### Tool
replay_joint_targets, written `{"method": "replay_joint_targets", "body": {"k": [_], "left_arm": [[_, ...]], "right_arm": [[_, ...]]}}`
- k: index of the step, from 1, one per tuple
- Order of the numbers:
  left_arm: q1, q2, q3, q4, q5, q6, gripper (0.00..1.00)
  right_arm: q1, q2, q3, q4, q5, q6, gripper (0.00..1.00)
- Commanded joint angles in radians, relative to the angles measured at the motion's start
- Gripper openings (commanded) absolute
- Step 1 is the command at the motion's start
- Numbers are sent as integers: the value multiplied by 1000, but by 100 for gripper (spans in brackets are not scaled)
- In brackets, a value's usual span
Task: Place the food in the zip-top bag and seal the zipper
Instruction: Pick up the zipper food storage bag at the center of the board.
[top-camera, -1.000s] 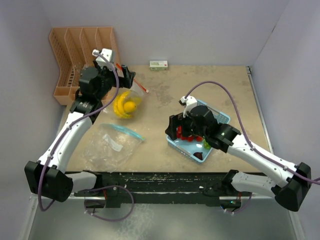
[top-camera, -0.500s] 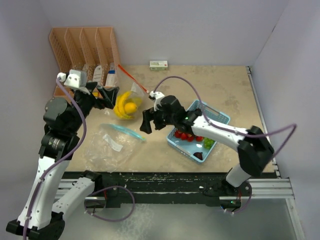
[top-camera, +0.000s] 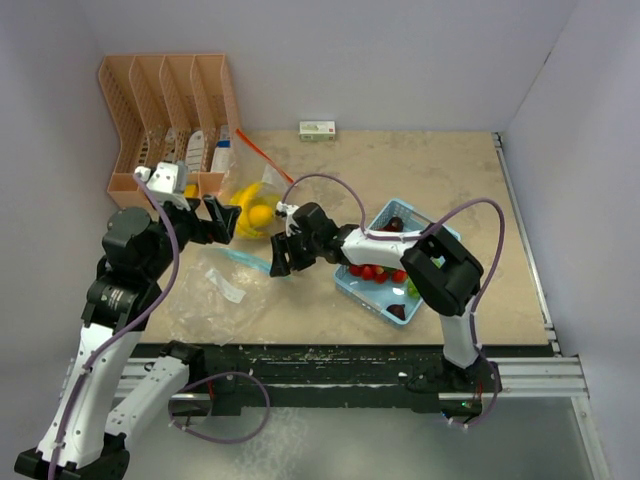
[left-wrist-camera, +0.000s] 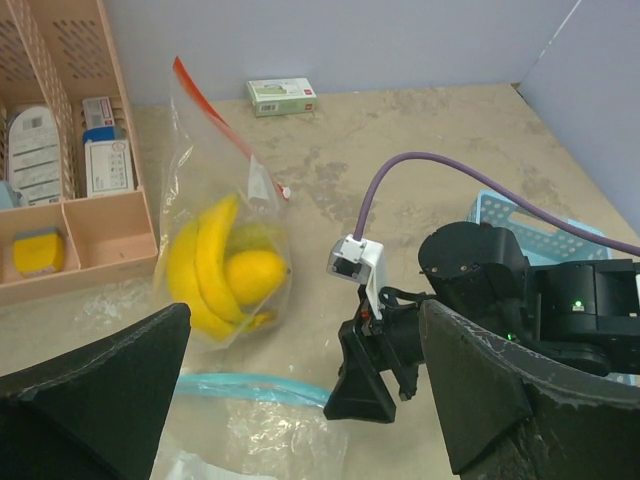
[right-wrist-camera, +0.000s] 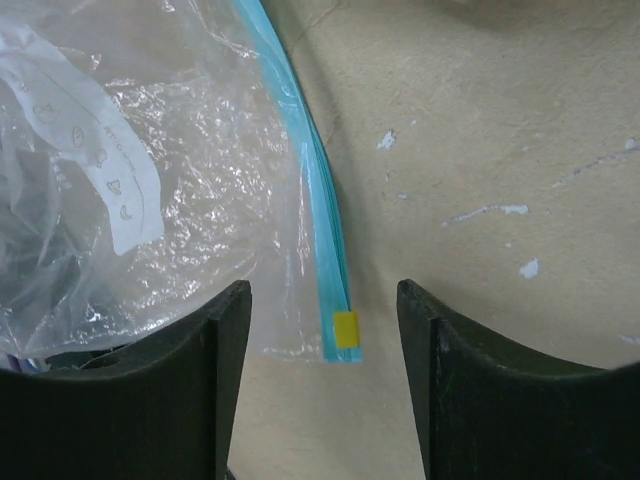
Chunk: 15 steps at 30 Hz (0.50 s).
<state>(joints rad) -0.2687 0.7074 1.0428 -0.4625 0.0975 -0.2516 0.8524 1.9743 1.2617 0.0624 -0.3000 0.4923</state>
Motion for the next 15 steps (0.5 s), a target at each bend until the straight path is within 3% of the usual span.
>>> {"method": "replay_joint_targets", "body": {"k": [1,11,15], "left_arm": [[0,-15,-15,8,4,-6,99],[1,-23,-29,-7,3,9,99],[0,-26,-36,-9,3,8,99]], "right_arm": [[3,17,13,144,-86,30,60],[22,59,21,215,-156,42,55],[31,76,20,251,-198,55,45]]}}
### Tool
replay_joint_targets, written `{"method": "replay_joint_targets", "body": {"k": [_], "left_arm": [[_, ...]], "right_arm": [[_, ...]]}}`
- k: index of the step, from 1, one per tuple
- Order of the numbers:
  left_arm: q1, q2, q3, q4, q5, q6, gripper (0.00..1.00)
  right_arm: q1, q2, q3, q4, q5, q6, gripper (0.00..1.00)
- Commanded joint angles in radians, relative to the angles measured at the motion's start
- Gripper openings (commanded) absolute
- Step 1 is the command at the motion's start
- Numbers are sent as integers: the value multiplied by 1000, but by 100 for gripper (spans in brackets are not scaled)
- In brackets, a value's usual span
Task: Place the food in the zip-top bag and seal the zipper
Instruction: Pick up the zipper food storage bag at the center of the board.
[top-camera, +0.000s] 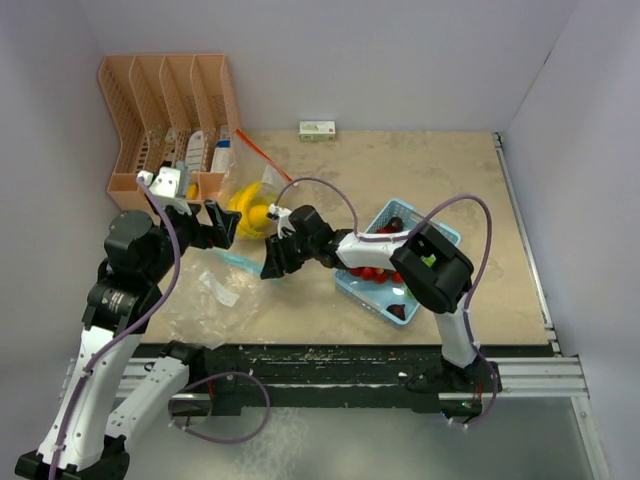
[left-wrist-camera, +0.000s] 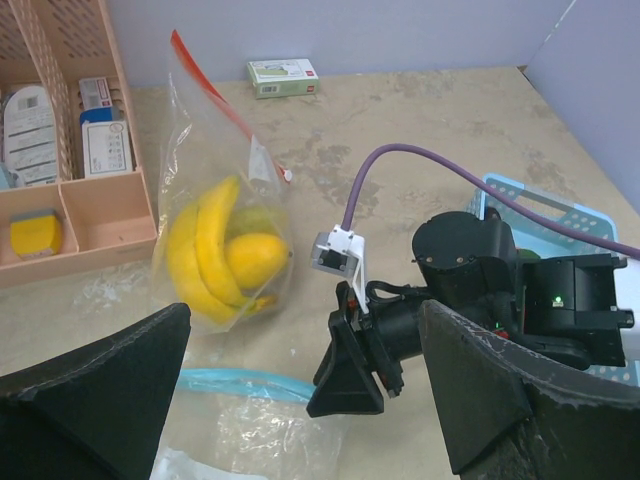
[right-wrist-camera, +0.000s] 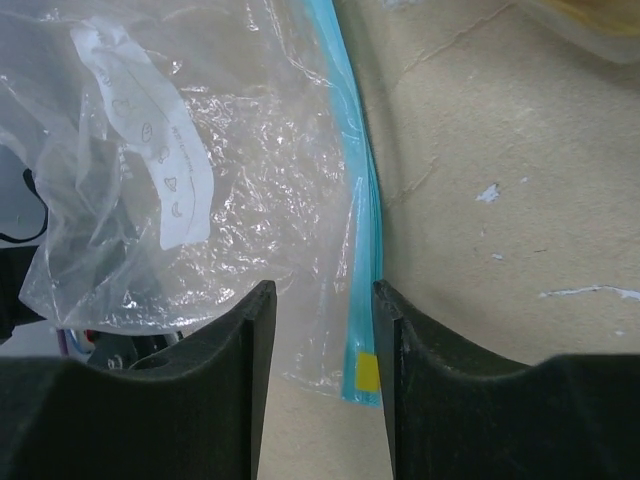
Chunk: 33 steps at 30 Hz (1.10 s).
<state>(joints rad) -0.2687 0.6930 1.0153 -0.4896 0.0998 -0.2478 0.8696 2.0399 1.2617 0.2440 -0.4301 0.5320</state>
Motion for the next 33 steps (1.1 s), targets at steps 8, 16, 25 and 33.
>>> {"method": "replay_joint_targets", "body": {"k": [8,16,25,33], "left_arm": [[0,-18,-14,11,-5,3,99],[0,-16,-19,14,4,-2,99],[0,-20,-17,6,3,-1,99],[0,-27,-21,1,3,-1,99]], "right_arm": [[31,42,30,145,-179,39,44],[48,90,62,213,-242,91,42],[97,132,103,215,-225,114,34],[136,161,135,167,-120,128,28]]}}
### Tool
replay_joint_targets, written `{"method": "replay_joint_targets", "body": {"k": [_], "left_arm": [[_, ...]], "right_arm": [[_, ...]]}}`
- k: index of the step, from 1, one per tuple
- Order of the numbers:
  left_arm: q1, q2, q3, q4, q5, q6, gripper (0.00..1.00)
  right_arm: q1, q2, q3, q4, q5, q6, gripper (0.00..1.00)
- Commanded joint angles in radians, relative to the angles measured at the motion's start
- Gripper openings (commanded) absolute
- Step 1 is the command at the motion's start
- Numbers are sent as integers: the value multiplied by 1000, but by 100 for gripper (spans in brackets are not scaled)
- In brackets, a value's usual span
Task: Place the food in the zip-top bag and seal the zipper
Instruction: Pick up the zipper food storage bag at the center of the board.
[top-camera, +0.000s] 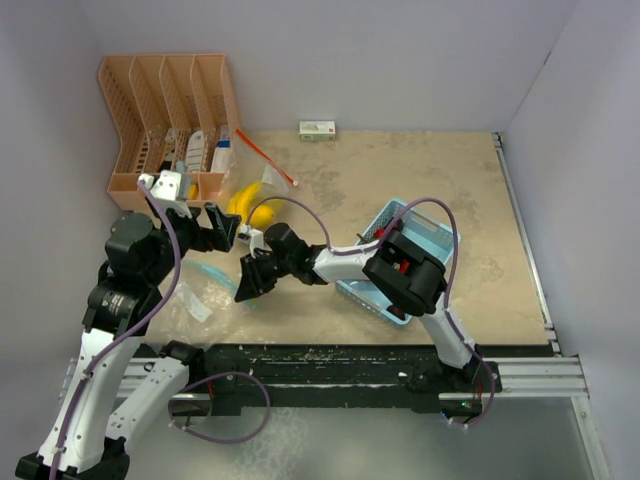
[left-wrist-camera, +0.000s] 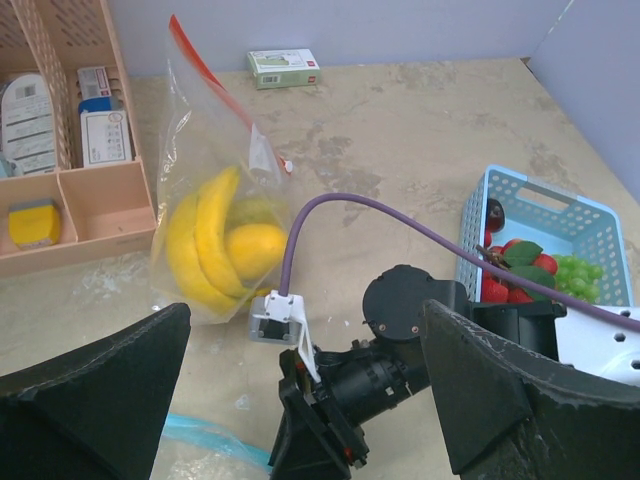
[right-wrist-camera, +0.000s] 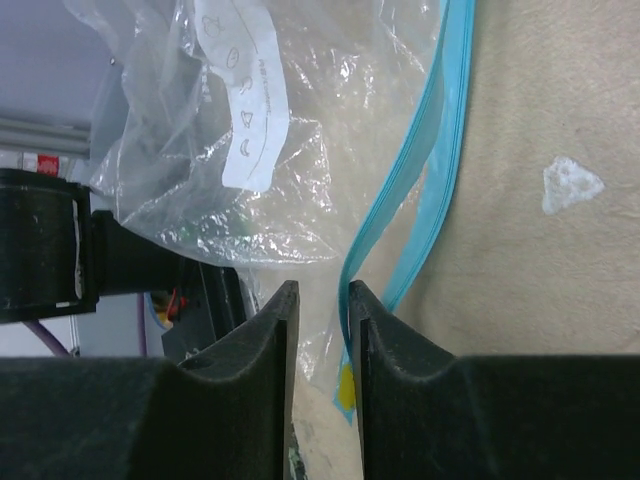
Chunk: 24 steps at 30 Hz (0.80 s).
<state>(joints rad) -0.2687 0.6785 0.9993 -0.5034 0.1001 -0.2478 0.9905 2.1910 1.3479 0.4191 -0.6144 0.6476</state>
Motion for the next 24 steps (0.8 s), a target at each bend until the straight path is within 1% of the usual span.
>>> {"method": "replay_joint_targets", "body": {"k": [1,2,4,7,9,11,16,18,21,24], "left_arm": [[1,-13,-6,12,3,-2,99],[0,-13,-6,10,3,-1,99],[0,-15,-7,8,1,-2,99],[1,-13,-3,8,6,-5,99],[0,-10,1,6,10,-10,99],[0,-5,11,0,12,-22,99],[2,35,84,-27,-2,-76,99],[0,58,123,-50,-7,-127,99],[0,80,171,-64,17,-187,99],[0,86,190,-55,78,-274,99]], "right_arm": [[18,14,53,-23,80,13,19],[19,17,56,-29,91,13,11],[19,17,58,-38,105,13,0],[20,-5,48,-53,139,8,0],[20,-49,33,-99,192,-10,0],[20,-121,13,-180,258,-42,0],[20,-371,-44,-388,558,-145,0],[20,-474,-87,-429,644,-152,0],[20,-612,-124,-466,820,-193,0],[20,-731,-164,-486,917,-223,0]]}}
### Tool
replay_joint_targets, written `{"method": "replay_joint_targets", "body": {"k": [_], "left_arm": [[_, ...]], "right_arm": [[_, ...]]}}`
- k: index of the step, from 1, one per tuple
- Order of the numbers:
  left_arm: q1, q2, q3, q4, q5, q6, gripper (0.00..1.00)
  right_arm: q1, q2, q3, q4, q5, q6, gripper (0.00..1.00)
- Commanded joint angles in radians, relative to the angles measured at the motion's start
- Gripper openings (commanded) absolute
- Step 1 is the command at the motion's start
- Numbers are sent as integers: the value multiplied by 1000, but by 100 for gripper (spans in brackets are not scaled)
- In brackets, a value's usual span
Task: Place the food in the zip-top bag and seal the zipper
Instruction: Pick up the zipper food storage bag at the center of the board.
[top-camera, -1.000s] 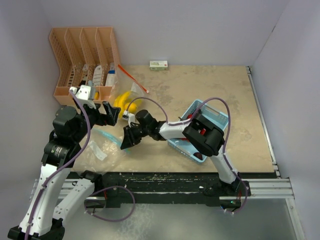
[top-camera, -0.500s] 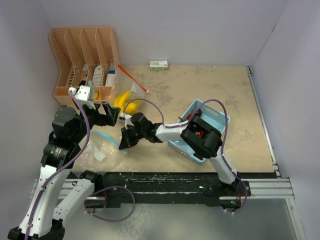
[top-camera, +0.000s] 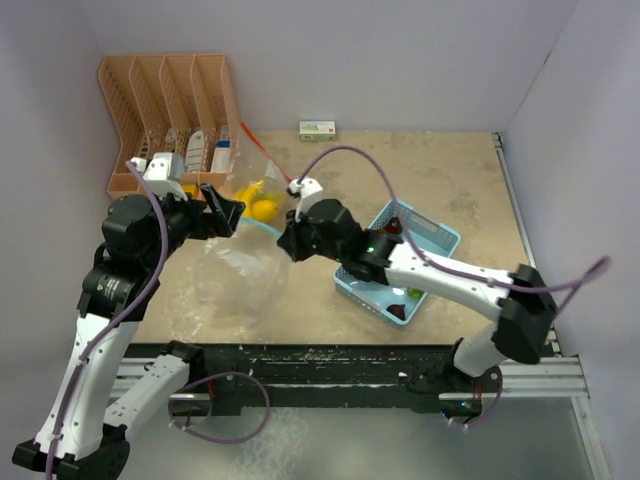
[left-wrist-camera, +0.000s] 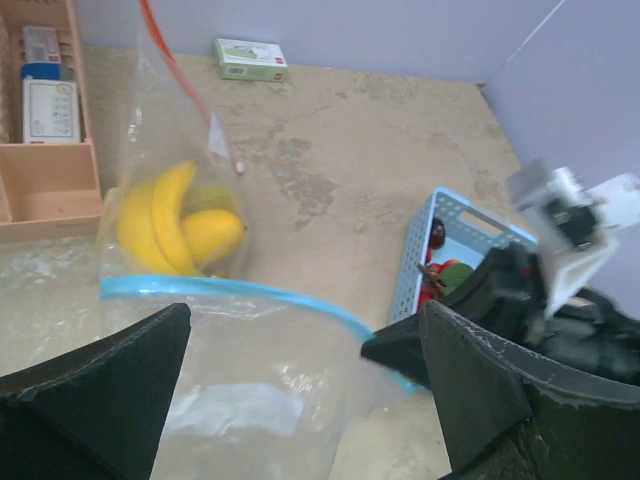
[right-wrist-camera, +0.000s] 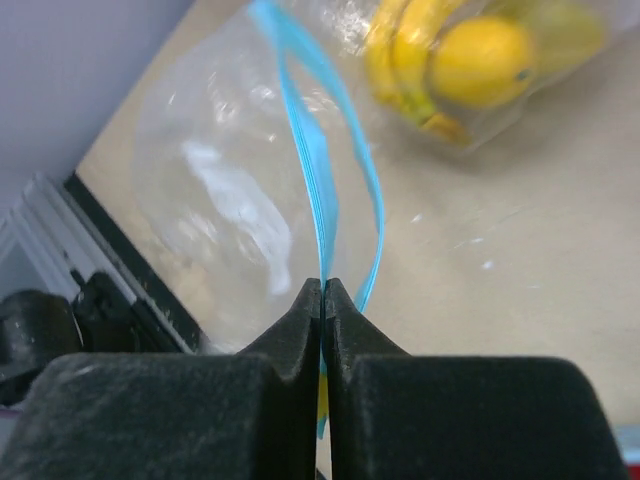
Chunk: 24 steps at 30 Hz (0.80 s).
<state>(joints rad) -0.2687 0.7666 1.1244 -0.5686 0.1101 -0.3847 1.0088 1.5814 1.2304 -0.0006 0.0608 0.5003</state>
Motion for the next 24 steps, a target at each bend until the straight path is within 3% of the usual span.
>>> {"method": "replay_joint_targets", "body": {"k": [1,8,14,19,24], "left_arm": [[1,0,69,10,89,-170,99],[1,39,51,-11,243,-411,99],[0,19,-103,147,357,-625,100],[0,45,-226,310,393,-741,99],[-12,116,-220,359,391,-779,98]], "right_arm": [[2,-147,-55,-72,275,-90,0],[3,-293,-99,-110,372,-166,0],[8,-399,-178,-68,431,-219,0],[28,-397,-193,-28,406,-236,0],[75,-348,-169,-1,438,-266,0]]}}
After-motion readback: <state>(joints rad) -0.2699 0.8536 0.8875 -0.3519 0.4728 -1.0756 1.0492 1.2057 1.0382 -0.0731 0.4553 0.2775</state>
